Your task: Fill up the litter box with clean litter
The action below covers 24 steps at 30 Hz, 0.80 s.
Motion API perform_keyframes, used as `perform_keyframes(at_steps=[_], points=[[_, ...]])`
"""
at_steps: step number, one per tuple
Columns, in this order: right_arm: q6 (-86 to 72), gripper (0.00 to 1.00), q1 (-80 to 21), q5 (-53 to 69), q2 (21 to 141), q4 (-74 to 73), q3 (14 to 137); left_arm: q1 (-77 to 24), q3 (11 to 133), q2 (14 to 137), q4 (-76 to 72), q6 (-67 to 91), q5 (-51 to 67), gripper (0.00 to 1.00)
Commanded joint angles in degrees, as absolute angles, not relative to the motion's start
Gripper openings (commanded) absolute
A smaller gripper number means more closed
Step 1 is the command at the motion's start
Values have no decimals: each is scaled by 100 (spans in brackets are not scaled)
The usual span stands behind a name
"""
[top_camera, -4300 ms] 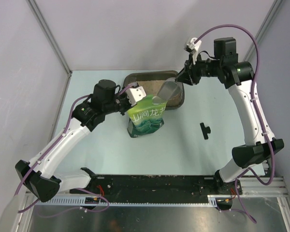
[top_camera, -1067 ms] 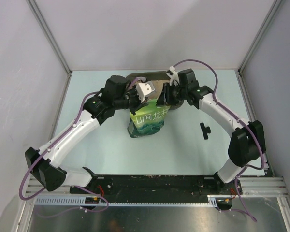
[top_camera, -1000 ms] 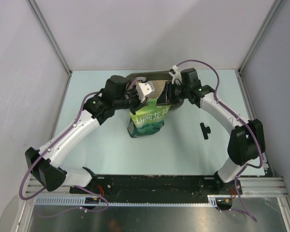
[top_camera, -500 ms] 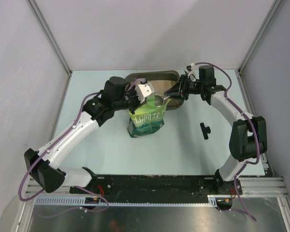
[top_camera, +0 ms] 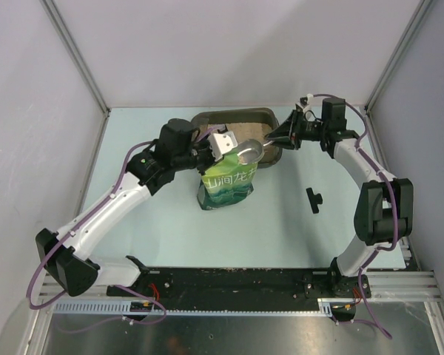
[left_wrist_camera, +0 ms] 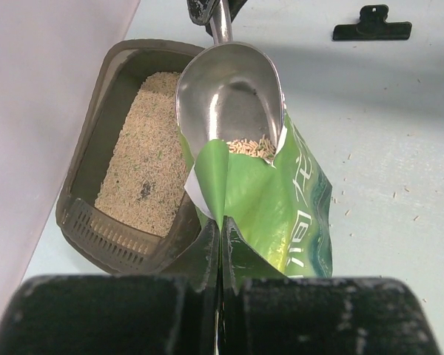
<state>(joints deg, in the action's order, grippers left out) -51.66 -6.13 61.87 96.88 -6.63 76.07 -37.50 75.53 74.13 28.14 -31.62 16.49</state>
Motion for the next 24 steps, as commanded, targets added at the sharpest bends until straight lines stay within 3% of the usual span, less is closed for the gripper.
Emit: perform_keyframes(at_steps=[1, 12, 24], points=[[-5107, 0, -44, 6565, 9334, -448, 7761, -3709, 7796, 7181, 2830, -3427, 1477, 0], [-4510, 0, -130, 5599, 9053, -1115, 7892, -3718, 8147, 7286, 2830, -3428, 1529, 0], [-3130, 0, -580, 4500, 9141, -2776, 9360, -3709, 8385, 7550, 2821, -3270, 1837, 0]])
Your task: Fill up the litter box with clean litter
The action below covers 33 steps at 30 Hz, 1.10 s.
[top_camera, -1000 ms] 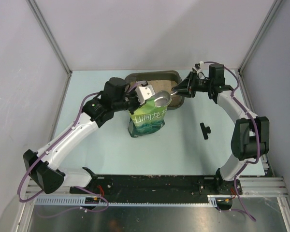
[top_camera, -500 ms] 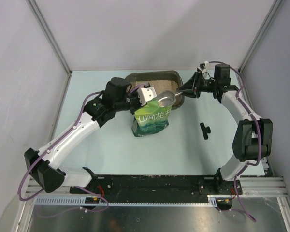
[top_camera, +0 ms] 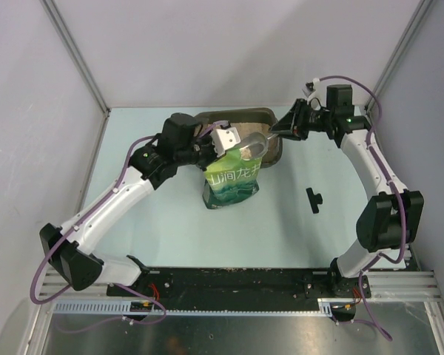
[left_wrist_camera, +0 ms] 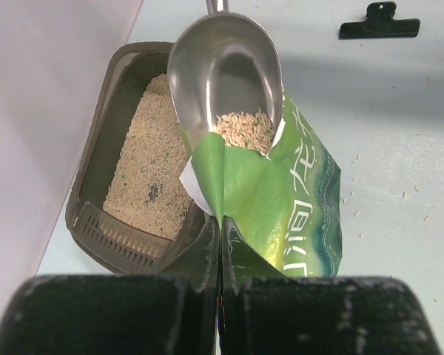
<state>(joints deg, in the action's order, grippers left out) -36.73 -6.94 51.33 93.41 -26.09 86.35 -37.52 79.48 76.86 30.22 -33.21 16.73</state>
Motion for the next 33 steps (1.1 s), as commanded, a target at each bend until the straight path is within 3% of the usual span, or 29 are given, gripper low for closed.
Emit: perform_keyframes(at_steps=[1, 33], points=[[-3094, 0, -589, 4491, 9158, -2803, 9395, -3709, 8393, 7550, 2821, -3270, 1854, 0], [-3032, 0, -35, 5159, 9193, -3313, 9510, -3718, 8235, 7471, 2813, -3340, 1644, 0]])
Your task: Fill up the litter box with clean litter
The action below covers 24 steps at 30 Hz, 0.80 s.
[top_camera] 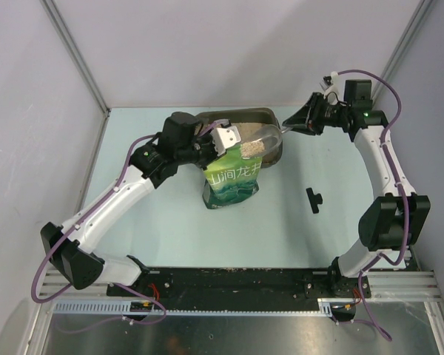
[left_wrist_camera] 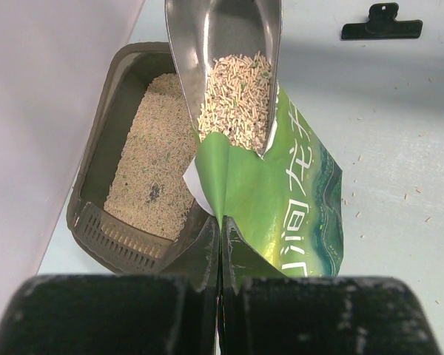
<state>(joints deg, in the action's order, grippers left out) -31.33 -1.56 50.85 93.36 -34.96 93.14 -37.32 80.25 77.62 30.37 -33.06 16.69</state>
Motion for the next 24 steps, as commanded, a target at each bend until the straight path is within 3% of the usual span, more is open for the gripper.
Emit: perform_keyframes(at_steps=[1, 24], points=[[-3041, 0, 121, 5229, 9202, -3313, 9510, -3709, 8244, 7471, 2830, -3340, 1644, 0], [-3885, 0, 545, 6934, 9747, -2365, 8947, -3709, 8288, 7541, 2830, -3384, 1512, 0]])
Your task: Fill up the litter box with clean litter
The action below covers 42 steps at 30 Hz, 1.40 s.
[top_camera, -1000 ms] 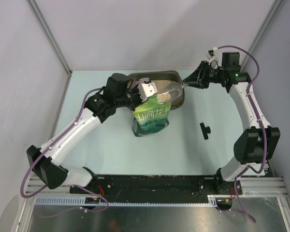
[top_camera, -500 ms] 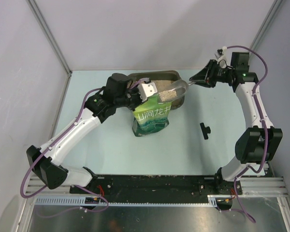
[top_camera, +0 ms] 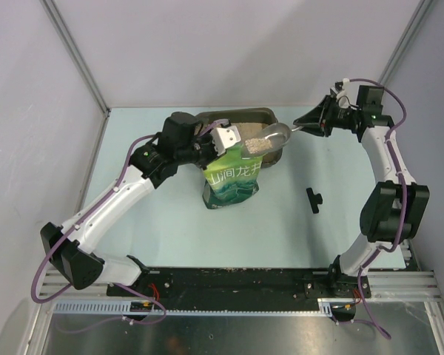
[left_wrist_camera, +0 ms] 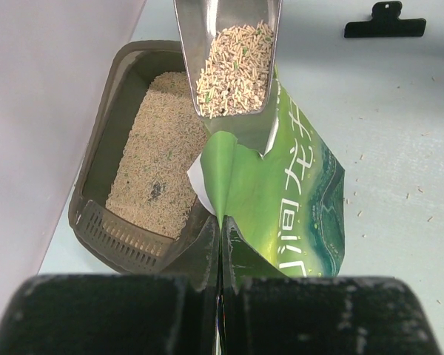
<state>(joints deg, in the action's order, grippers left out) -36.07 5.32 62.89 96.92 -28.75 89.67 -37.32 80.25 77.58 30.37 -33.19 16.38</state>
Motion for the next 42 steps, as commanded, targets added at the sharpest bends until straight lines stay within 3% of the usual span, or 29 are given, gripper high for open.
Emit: perform_keyframes(at_steps=[1, 7, 17, 27, 30, 34, 42], points=[[-3946, 0, 545, 6987, 9773, -2321, 8939, -3709, 8288, 7541, 2830, -3392, 1503, 0], [-4253, 0, 554, 7216, 9844, -1882, 8903, -3709, 8244, 7515, 2830, -3463, 1415, 0], [-6028, 0, 571, 7172, 10274, 499, 8912, -3709, 8200, 7488, 2821, -3568, 1222, 0], [-6197, 0, 633, 6926, 11697, 1160, 10089, -3709, 8130, 7453, 2962, -3753, 1003, 0], [-5566, 0, 694, 6716, 12198, 661, 10703, -3709, 8112, 7444, 2997, -3814, 967, 0], [-3750, 0, 694, 6294, 12691, -1075, 11756, -3709, 8147, 7444, 3067, -3823, 897, 0], [-1717, 0, 318, 4818, 12674, -2697, 12453, -3718, 8218, 7479, 3085, -3832, 1002, 0]])
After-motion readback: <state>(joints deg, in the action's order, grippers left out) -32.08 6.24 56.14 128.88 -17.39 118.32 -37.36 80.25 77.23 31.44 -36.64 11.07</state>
